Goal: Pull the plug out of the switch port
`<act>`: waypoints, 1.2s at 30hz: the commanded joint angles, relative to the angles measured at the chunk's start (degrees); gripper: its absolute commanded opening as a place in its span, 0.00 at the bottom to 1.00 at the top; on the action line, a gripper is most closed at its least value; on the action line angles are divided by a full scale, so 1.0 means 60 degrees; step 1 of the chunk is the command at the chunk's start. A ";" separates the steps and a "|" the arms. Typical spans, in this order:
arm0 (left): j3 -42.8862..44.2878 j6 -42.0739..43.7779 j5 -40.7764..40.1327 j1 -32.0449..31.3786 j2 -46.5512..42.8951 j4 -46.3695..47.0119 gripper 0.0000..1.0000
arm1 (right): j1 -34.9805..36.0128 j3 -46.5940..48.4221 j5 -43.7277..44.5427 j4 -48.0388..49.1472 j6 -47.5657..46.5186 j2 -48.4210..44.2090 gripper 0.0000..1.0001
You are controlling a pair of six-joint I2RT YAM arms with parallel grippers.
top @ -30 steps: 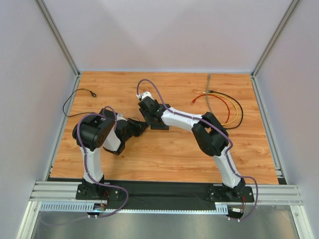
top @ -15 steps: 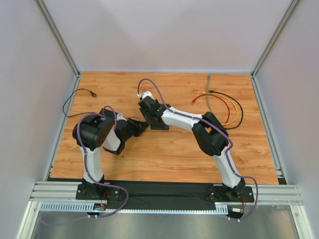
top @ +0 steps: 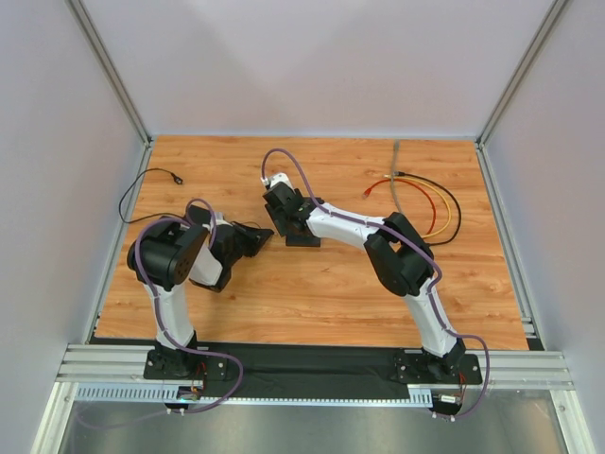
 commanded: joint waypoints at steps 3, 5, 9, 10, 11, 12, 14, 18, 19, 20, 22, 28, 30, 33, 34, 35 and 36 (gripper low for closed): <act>0.0034 0.1043 -0.0078 0.0063 -0.0028 -0.0473 0.00 | -0.0436 -0.0605 -0.0147 -0.1324 0.0094 0.0363 0.58; 0.0166 0.1278 -0.0019 0.0048 -0.0291 -0.0809 0.00 | -0.0451 -0.0576 -0.0177 -0.1338 0.0108 0.0407 0.58; 0.0342 0.2345 -0.0311 -0.0010 -0.1199 -0.2053 0.00 | -0.0495 -0.0620 -0.0366 -0.1192 0.0152 0.0392 0.58; 0.0560 0.2581 -0.0370 -0.0011 -0.1665 -0.2824 0.00 | -0.0538 -0.0649 -0.0512 -0.1076 0.0196 0.0378 0.58; 0.0693 0.2830 -0.0385 -0.0025 -0.1901 -0.3252 0.00 | -0.0539 -0.0678 -0.0586 -0.1031 0.0225 0.0377 0.58; 0.0810 0.3267 -0.0443 -0.0025 -0.2165 -0.3648 0.00 | -0.0568 -0.0679 -0.0659 -0.1001 0.0254 0.0377 0.58; 0.0957 0.3738 -0.0707 -0.0040 -0.2927 -0.4499 0.00 | -0.0568 -0.0650 -0.0864 -0.0884 0.0284 0.0436 0.58; 0.1629 0.5069 -0.1176 -0.0040 -0.3851 -0.6750 0.00 | -0.0583 -0.0620 -0.0880 -0.0899 0.0328 0.0509 0.58; 0.1994 0.5291 -0.1220 -0.0040 -0.3954 -0.7004 0.00 | -0.0583 -0.0649 -0.0850 -0.0855 0.0343 0.0480 0.58; 0.2172 0.5525 -0.1206 -0.0026 -0.3955 -0.7239 0.00 | -0.0583 -0.0693 -0.0821 -0.0811 0.0372 0.0436 0.58; 0.2654 0.5966 -0.1366 0.0033 -0.4013 -0.8205 0.00 | -0.0597 -0.0868 -0.0806 -0.0622 0.0416 0.0334 0.58; 0.3096 0.6889 -0.1616 0.0413 -0.4335 -0.9174 0.00 | -0.0626 -0.1365 -0.0865 -0.0066 0.0562 0.0026 0.59; 0.3184 0.7152 -0.1776 0.0443 -0.4365 -0.9364 0.02 | -0.0656 -0.1556 -0.1025 0.0170 0.0577 -0.0178 0.59; 0.3433 0.7198 -0.2113 0.0473 -0.4262 -0.9598 0.09 | -0.0744 -0.1981 -0.1391 0.0755 0.0563 -0.0427 0.59; 0.3433 0.7169 -0.2215 0.0473 -0.4190 -0.9571 0.19 | -0.0773 -0.2026 -0.1508 0.0916 0.0606 -0.0472 0.59; 0.3433 0.7139 -0.2245 0.0473 -0.4145 -0.9541 0.23 | -0.0787 -0.2084 -0.1524 0.0976 0.0606 -0.0516 0.59; 0.3433 0.7110 -0.2260 0.0473 -0.4116 -0.9483 0.26 | -0.0802 -0.2114 -0.1553 0.1034 0.0592 -0.0574 0.59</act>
